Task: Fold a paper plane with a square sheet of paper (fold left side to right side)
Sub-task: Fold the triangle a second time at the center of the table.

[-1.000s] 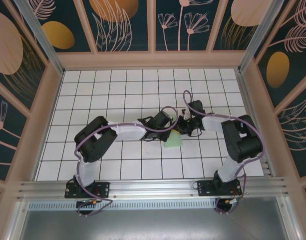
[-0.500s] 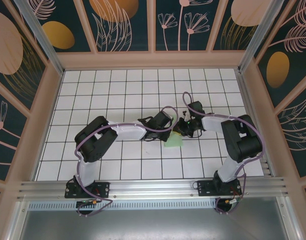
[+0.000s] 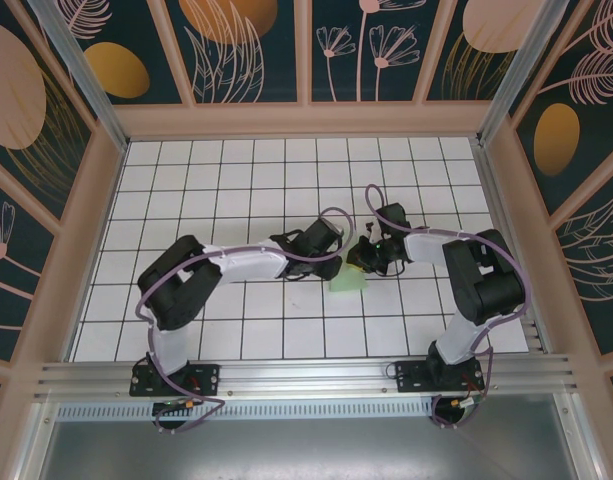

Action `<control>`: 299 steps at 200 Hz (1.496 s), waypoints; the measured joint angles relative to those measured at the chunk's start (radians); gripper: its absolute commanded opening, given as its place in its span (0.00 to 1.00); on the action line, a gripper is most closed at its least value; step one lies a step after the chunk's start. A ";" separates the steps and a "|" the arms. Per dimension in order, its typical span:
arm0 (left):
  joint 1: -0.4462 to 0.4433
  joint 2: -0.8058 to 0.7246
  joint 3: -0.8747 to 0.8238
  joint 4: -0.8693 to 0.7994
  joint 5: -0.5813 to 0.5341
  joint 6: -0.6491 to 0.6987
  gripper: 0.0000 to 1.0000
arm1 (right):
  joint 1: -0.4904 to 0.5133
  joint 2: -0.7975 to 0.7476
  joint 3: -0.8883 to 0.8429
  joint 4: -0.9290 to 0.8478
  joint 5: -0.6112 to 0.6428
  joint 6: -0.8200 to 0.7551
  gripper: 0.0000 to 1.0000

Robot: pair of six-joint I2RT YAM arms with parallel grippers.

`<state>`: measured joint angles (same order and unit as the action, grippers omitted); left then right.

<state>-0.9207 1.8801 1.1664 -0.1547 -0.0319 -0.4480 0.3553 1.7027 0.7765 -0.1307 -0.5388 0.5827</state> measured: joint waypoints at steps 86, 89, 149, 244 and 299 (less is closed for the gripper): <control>0.000 -0.187 -0.129 0.114 0.224 -0.051 0.37 | 0.000 0.000 0.000 0.001 0.000 0.000 0.15; 0.000 -0.184 -0.130 0.118 0.238 -0.053 0.37 | 0.000 0.000 0.000 0.001 0.000 0.000 0.15; -0.001 -0.035 -0.127 0.181 0.381 -0.080 0.36 | 0.000 0.000 0.000 0.001 0.000 0.000 0.15; -0.001 0.018 -0.127 0.183 0.394 -0.081 0.37 | 0.000 0.000 0.000 0.000 0.000 -0.001 0.15; -0.001 0.027 -0.129 0.186 0.391 -0.081 0.37 | 0.000 0.000 0.000 0.000 0.000 -0.001 0.15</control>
<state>-0.9218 1.9068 1.0374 0.0315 0.3595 -0.5293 0.3553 1.7027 0.7765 -0.1303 -0.5388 0.5816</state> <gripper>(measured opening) 0.367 0.152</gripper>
